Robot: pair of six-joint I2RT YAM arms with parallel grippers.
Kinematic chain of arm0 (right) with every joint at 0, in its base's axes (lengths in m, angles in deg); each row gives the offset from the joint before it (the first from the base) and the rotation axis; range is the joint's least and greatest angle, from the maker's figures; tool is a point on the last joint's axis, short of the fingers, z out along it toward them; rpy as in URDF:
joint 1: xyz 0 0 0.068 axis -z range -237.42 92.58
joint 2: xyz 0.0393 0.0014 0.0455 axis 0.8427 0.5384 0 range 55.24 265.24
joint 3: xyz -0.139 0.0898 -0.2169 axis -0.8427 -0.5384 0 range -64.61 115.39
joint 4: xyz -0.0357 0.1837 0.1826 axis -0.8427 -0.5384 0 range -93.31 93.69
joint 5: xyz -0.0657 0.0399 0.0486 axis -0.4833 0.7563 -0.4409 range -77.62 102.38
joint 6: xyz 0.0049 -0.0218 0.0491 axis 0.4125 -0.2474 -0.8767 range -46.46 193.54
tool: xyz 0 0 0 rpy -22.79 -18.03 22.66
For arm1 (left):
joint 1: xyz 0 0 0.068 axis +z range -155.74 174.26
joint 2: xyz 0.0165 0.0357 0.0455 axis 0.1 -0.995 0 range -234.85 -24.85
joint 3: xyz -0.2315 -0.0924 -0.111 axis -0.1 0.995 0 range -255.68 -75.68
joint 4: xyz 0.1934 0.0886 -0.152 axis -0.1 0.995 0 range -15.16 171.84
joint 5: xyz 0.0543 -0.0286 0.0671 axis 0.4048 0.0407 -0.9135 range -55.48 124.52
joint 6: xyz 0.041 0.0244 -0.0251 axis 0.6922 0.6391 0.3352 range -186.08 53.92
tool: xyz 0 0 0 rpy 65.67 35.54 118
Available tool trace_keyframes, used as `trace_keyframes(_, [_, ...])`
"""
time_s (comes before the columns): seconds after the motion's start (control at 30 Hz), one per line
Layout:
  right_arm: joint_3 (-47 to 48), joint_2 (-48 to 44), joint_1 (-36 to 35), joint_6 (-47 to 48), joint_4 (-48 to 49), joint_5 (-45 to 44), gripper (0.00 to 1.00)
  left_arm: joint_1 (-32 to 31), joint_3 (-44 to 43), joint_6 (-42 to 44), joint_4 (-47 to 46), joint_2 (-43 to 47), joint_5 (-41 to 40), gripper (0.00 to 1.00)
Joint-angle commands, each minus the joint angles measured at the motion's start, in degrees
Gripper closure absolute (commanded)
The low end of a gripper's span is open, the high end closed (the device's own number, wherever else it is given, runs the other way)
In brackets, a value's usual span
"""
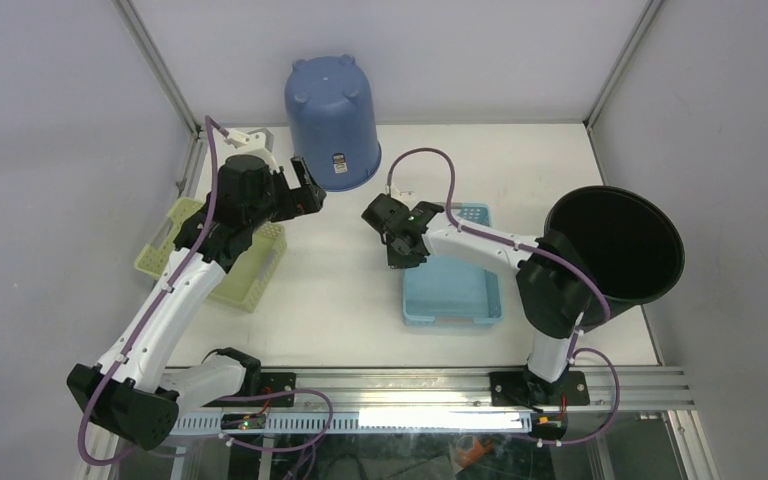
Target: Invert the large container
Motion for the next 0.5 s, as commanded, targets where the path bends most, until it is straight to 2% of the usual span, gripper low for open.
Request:
trace_keyframes(0.0, [6.12,-3.74,-1.17,-0.02,2.74,3.01,0.97,0.41,-0.13,2.14,-3.16,2.69,-1.36,0.01])
trace_keyframes(0.03, [7.35,-4.27,-1.25,-0.04,3.08,4.61,1.00,0.41,-0.69,2.60,-2.83,2.83,-2.02,0.01])
trace_keyframes(0.2, [10.86,-7.39,-1.91,-1.82,10.39,15.56,1.00,0.51,-9.24,4.75,2.94,1.31,-4.77,0.01])
trace_keyframes(0.3, [10.44,-9.69,-1.93,-5.33,19.57,25.18,1.00,0.51,-15.53,4.28,5.55,0.58,-3.54,0.01])
trace_keyframes(0.47, [4.14,-12.16,-1.78,-15.13,37.34,36.37,1.00,0.57,-23.26,3.17,6.40,1.25,-2.06,0.01])
